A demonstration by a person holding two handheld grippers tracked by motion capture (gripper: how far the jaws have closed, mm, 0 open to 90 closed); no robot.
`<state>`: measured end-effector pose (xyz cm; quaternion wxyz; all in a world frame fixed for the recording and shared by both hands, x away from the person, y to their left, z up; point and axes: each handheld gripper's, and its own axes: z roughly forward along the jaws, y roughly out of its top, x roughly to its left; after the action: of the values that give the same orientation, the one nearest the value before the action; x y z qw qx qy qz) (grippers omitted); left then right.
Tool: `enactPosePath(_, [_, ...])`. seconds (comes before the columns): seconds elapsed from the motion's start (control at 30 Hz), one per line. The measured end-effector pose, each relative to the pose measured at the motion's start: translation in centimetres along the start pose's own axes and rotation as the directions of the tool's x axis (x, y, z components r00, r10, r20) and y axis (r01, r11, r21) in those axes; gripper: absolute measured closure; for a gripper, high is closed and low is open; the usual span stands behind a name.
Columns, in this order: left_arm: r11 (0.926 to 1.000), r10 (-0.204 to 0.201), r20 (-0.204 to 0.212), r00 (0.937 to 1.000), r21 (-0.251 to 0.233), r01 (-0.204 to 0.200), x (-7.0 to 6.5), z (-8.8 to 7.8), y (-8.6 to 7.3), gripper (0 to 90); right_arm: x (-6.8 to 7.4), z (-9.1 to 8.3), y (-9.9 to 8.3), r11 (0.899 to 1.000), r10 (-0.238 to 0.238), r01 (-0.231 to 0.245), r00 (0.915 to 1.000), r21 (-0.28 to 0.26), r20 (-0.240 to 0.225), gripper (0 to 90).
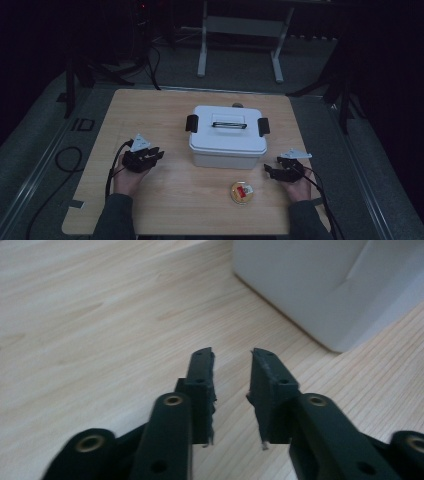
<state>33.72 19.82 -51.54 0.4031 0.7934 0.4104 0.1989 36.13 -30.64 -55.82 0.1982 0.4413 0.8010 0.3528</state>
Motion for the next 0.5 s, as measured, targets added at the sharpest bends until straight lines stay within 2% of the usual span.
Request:
enactPosePath(0.13, [0.9998,0.017,0.014,0.9998,-0.007,-0.017,-0.5,0.4,0.7,80.7,0.0,0.0,0.0,1.0,-0.001,0.001,1.0,0.0,0.0,31.7])
enactPosePath(0.27, [0.9985,0.055,0.039,0.9977,-0.007,-0.055,-1.3,1.1,2.1,89.4,0.0,0.0,0.0,1.0,0.0,0.0,1.0,-0.001,0.002,32.2])
enactPosePath(0.33, [0.9985,0.055,0.039,0.9977,-0.007,-0.055,-1.3,1.1,2.1,89.7,0.0,0.0,0.0,1.0,0.0,0.0,1.0,0.0,0.002,32.2])
enactPosePath(0.4, [0.9977,0.066,0.067,0.9956,-0.018,-0.065,-1.9,1.4,3.0,90.0,0.1,-0.1,0.0,1.0,0.001,-0.001,1.0,-0.001,0.003,32.7])
enactPosePath(0.47, [0.9969,0.076,0.074,0.9944,-0.026,-0.074,-2.3,1.7,3.5,90.0,0.2,-0.2,0.0,1.0,0.006,-0.006,1.0,-0.004,0.007,38.9])
enactPosePath(0.5, [0.9965,0.082,0.077,0.9937,-0.026,-0.08,-2.4,1.9,3.7,90.0,0.2,-0.2,0.0,1.0,0.006,-0.006,1.0,-0.004,0.007,38.9])
